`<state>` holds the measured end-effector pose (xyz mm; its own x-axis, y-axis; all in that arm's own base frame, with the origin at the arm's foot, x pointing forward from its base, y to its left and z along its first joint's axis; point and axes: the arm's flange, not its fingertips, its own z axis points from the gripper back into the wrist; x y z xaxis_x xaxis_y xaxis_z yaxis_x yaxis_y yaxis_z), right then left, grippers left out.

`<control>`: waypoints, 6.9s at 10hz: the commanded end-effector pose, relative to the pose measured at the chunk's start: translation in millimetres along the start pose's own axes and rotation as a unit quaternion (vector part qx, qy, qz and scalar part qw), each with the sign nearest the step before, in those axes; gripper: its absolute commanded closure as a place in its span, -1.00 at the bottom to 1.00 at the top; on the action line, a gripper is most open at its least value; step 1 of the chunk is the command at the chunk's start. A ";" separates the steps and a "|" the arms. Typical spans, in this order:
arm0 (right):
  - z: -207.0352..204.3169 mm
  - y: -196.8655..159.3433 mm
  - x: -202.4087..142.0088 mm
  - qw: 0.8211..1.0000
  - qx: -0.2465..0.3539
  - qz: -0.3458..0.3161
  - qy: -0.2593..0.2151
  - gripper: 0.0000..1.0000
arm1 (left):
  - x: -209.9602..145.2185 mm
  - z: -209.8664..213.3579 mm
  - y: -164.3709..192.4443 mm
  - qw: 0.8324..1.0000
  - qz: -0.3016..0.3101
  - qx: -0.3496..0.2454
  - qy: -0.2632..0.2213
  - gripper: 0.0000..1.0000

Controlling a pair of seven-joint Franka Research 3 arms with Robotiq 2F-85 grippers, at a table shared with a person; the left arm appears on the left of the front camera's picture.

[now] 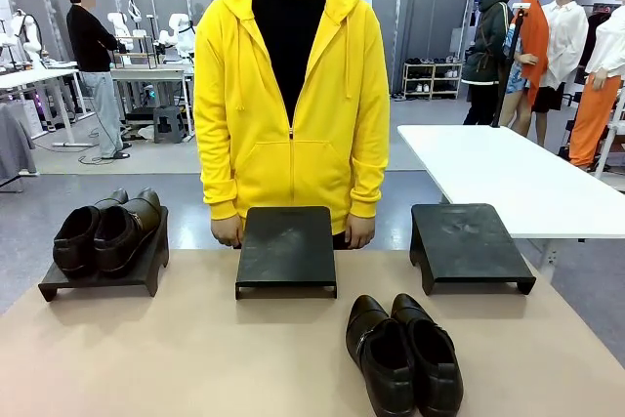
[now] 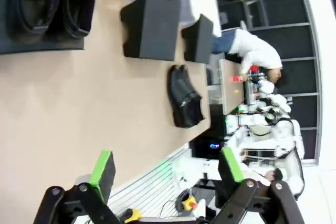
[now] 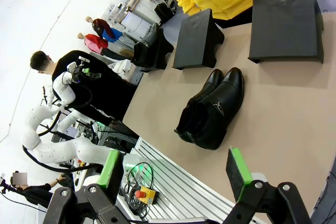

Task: Place the shoes on the stand as instructed by the person.
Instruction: Pick up another pair of Shoes and place it on the Shoes Stand indicated by the person.

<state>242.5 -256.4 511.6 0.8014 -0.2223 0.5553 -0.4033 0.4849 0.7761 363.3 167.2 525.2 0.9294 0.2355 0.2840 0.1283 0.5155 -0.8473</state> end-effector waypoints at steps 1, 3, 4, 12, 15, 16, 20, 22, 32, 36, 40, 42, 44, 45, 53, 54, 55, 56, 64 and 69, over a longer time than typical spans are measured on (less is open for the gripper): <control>1.5 1.1 -0.7 1.000 0.007 0.009 -0.007 -1.00 | -2.6 23.7 29.5 0.998 -0.004 -0.062 -0.012 -1.00; 1.5 1.1 -0.7 1.000 0.007 0.009 -0.007 -1.00 | -5.1 46.6 66.0 0.993 0.017 -0.115 -0.010 -1.00; 1.5 1.1 -0.7 1.000 0.007 0.009 -0.007 -1.00 | -5.9 52.9 79.3 0.992 0.020 -0.123 -0.009 -1.00; 1.5 1.1 -0.7 1.000 0.007 0.009 -0.007 -1.00 | -6.8 55.6 105.3 0.990 0.028 -0.138 -0.011 -1.00; 1.5 1.1 -0.7 1.000 0.007 0.009 -0.007 -1.00 | -6.8 55.6 105.3 0.990 0.028 -0.138 -0.011 -1.00; 1.5 1.1 -0.7 1.000 0.007 0.009 -0.007 -1.00 | -6.8 55.6 105.3 0.990 0.028 -0.138 -0.011 -1.00; 1.5 1.1 -0.7 1.000 0.007 0.009 -0.007 -1.00 | -6.8 55.6 105.3 0.990 0.028 -0.138 -0.011 -1.00; 1.5 1.1 -0.7 1.000 0.007 0.009 -0.007 -1.00 | -6.8 55.6 105.3 0.990 0.028 -0.138 -0.011 -1.00; 1.5 1.1 -0.7 1.000 0.007 0.009 -0.007 -1.00 | -6.8 55.6 105.3 0.990 0.028 -0.138 -0.011 -1.00; -16.7 45.6 9.9 0.989 -0.072 0.060 0.118 -1.00 | -6.8 55.6 105.3 0.990 0.028 -0.138 -0.011 -1.00; -96.5 128.9 32.3 0.957 -0.148 0.126 0.216 -1.00 | -6.8 55.6 105.3 0.990 0.028 -0.138 -0.011 -1.00; -149.6 161.1 24.4 0.927 -0.194 0.180 0.264 -1.00 | -6.8 55.6 105.3 0.990 0.028 -0.138 -0.011 -1.00; -201.0 178.4 11.7 0.899 -0.227 0.221 0.303 -1.00 | -6.8 55.6 105.3 0.990 0.028 -0.138 -0.011 -1.00; -228.8 188.4 4.5 0.871 -0.275 0.257 0.315 -1.00 | -6.8 55.6 105.3 0.990 0.028 -0.138 -0.011 -1.00; -394.7 165.5 -39.0 0.858 -0.398 0.164 0.280 -1.00 | -6.8 55.6 105.3 0.990 0.028 -0.138 -0.011 -1.00; -409.1 154.4 -48.1 0.859 -0.407 0.149 0.273 -1.00 | -6.8 55.6 105.3 0.990 0.028 -0.138 -0.011 -1.00; -419.6 144.8 -56.9 0.860 -0.410 0.136 0.271 -1.00 | -6.8 55.6 105.3 0.990 0.028 -0.138 -0.011 -1.00; -428.6 136.3 -65.0 0.859 -0.417 0.127 0.268 -1.00 | -6.8 55.6 105.3 0.990 0.028 -0.138 -0.011 -1.00; -449.4 81.9 -109.8 0.852 -0.454 0.100 0.241 -1.00 | -6.8 55.6 105.3 0.990 0.028 -0.138 -0.011 -1.00; -443.6 58.8 -132.4 0.849 -0.456 0.099 0.248 -1.00 | -6.8 55.6 105.3 0.990 0.028 -0.138 -0.011 -1.00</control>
<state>364.1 206.3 391.3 0.9340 0.2466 0.2585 -0.2610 0.9651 0.0225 353.8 267.0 458.3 0.9313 0.2797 0.2333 0.1663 0.2434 -0.9556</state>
